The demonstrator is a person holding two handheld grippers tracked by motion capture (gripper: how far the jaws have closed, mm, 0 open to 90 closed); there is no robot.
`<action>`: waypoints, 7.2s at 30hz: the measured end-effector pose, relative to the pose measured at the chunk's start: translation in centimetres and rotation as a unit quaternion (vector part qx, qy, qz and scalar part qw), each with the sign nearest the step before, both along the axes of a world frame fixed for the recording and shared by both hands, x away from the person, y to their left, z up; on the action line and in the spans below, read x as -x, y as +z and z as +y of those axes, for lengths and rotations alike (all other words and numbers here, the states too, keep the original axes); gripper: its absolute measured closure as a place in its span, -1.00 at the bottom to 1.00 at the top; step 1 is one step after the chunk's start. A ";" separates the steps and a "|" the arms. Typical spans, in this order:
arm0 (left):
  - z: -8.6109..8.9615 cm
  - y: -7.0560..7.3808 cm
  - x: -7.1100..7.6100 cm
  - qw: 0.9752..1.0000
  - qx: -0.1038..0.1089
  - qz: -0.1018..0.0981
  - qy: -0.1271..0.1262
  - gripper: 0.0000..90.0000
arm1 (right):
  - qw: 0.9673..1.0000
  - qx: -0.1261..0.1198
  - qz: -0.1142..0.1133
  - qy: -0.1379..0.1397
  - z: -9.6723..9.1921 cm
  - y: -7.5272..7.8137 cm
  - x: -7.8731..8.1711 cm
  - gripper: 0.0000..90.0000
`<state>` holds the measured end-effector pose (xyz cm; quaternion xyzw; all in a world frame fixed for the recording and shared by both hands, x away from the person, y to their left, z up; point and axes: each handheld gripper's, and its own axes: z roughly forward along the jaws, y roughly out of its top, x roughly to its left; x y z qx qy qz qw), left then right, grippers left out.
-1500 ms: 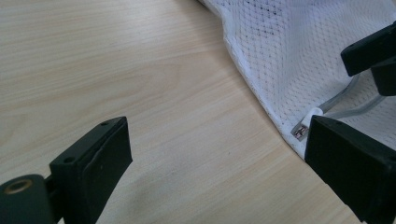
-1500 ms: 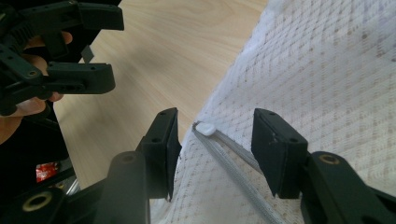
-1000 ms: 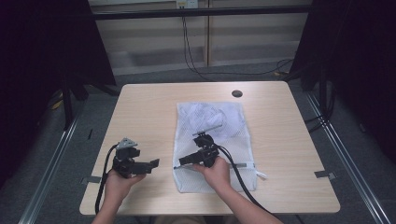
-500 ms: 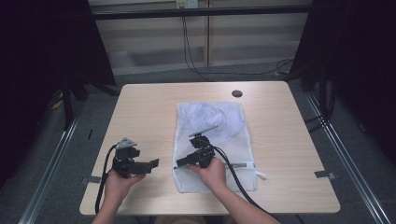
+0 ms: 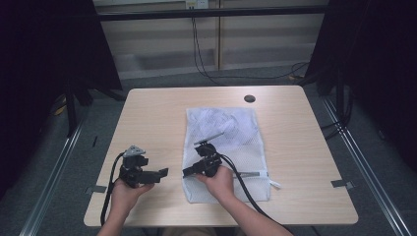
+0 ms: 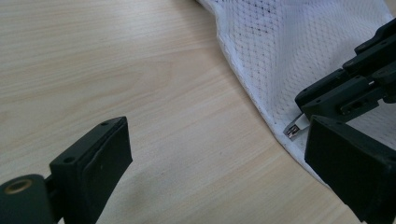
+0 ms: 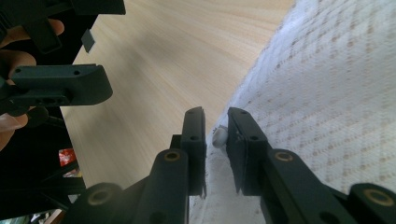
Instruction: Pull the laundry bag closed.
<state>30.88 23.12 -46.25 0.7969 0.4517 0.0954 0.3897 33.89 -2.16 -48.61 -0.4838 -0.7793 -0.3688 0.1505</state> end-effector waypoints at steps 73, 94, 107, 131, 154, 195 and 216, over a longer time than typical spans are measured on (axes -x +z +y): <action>-5.4 -2.5 -0.2 0.975 0.123 0.161 -0.094 -0.41 | 0.999 -0.013 -0.038 0.007 -1.5 2.5 0.2 0.92; -5.9 -2.5 -0.3 0.970 0.146 0.166 -0.105 0.15 | 0.999 -0.021 -0.037 0.008 -1.7 2.8 0.2 0.92; -6.6 -2.9 -0.5 0.967 0.151 0.178 -0.106 0.24 | 0.999 -0.028 -0.036 0.008 -2.0 3.1 0.1 0.92; -7.0 -3.2 -0.9 0.964 0.168 0.173 -0.111 0.73 | 0.999 -0.031 -0.033 0.005 -2.0 3.2 0.2 0.92; -6.8 -3.0 -0.8 0.967 0.168 0.165 -0.099 0.97 | 0.999 -0.024 -0.035 0.002 -3.2 3.1 0.5 0.94; -6.4 -2.6 -0.7 0.967 0.183 0.157 -0.087 0.97 | 0.999 -0.031 -0.026 -0.026 -7.1 2.7 0.6 0.94; -6.4 -2.6 -0.7 0.965 0.187 0.159 -0.087 0.97 | 0.999 -0.026 -0.023 -0.029 -8.5 2.8 0.6 0.94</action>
